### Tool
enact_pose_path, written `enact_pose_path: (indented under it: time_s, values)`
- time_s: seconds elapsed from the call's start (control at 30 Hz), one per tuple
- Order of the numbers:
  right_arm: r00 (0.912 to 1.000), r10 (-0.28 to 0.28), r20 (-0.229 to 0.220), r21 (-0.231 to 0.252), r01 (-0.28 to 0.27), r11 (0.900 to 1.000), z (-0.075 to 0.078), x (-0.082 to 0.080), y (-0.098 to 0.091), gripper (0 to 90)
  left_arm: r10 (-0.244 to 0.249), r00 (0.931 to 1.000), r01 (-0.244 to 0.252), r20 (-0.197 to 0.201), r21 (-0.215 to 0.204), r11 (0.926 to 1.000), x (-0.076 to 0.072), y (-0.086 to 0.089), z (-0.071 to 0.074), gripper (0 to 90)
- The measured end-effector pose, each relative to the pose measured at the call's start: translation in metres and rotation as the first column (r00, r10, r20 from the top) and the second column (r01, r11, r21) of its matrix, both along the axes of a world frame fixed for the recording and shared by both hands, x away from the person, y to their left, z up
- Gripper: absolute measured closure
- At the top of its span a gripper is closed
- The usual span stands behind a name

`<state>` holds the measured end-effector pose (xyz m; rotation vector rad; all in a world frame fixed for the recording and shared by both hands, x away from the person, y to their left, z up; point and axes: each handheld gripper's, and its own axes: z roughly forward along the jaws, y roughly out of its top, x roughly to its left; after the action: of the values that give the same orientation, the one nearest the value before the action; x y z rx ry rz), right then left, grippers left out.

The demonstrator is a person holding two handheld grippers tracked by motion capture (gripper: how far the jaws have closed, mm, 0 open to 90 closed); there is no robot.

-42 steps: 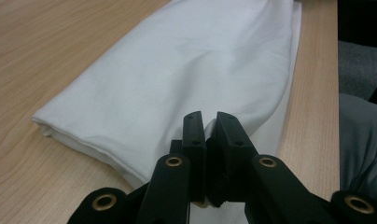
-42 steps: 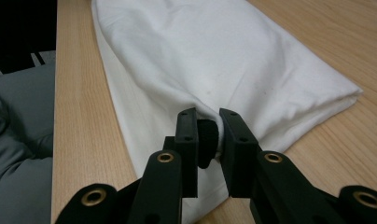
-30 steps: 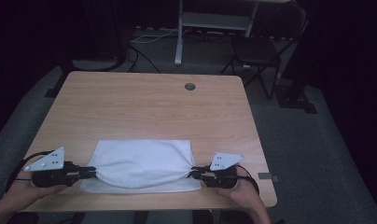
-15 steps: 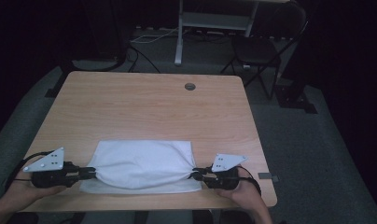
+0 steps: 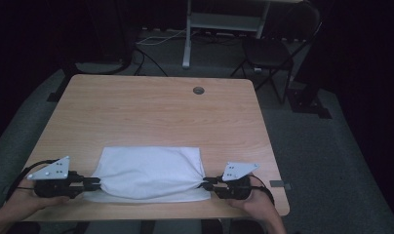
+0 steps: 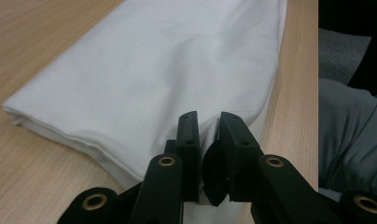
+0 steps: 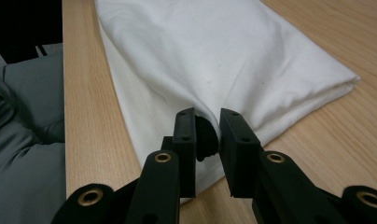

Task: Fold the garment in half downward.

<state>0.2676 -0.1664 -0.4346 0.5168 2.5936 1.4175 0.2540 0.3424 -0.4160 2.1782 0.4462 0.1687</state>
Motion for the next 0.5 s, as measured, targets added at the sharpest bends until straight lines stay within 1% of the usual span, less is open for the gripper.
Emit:
enact_pose_path:
  time_s: [0.13, 0.17, 0.27, 0.37, 0.43, 0.5]
  values:
    - [0.9999, 0.01, -0.008, -0.009, -0.01, 0.9999, 0.0, -0.001, -0.002, 73.9, 0.012, 0.9999, -0.012, -0.007, -0.004, 0.9999, -0.001, 0.002, 0.0, 75.4]
    - [0.9999, 0.011, -0.008, -0.009, -0.011, 0.9999, 0.0, -0.002, -0.004, 73.4, 0.013, 0.9999, -0.013, -0.007, -0.011, 0.9999, -0.001, 0.003, 0.001, 74.9]
    - [0.9999, 0.015, -0.009, 0.004, -0.015, 0.9999, 0.002, -0.003, -0.007, 71.5, 0.023, 0.9997, -0.023, -0.006, -0.019, 0.9996, 0.0, 0.005, 0.003, 73.7]
    - [0.9998, 0.016, -0.008, 0.027, -0.016, 0.9995, 0.006, -0.003, -0.01, 70.1, 0.022, 0.9998, -0.022, -0.003, -0.022, 0.9995, 0.0, 0.007, 0.005, 73.5]
    - [0.9999, 0.012, -0.001, 0.044, -0.012, 0.999, 0.01, -0.002, -0.012, 69.3, 0.02, 0.9998, -0.02, -0.002, -0.024, 0.9995, 0.0, 0.008, 0.006, 73.3]
    - [1.0, 0.003, 0.006, 0.054, -0.004, 0.9985, 0.013, -0.002, -0.013, 68.6, 0.023, 0.9997, -0.023, -0.001, -0.036, 0.9991, 0.001, 0.01, 0.009, 72.9]
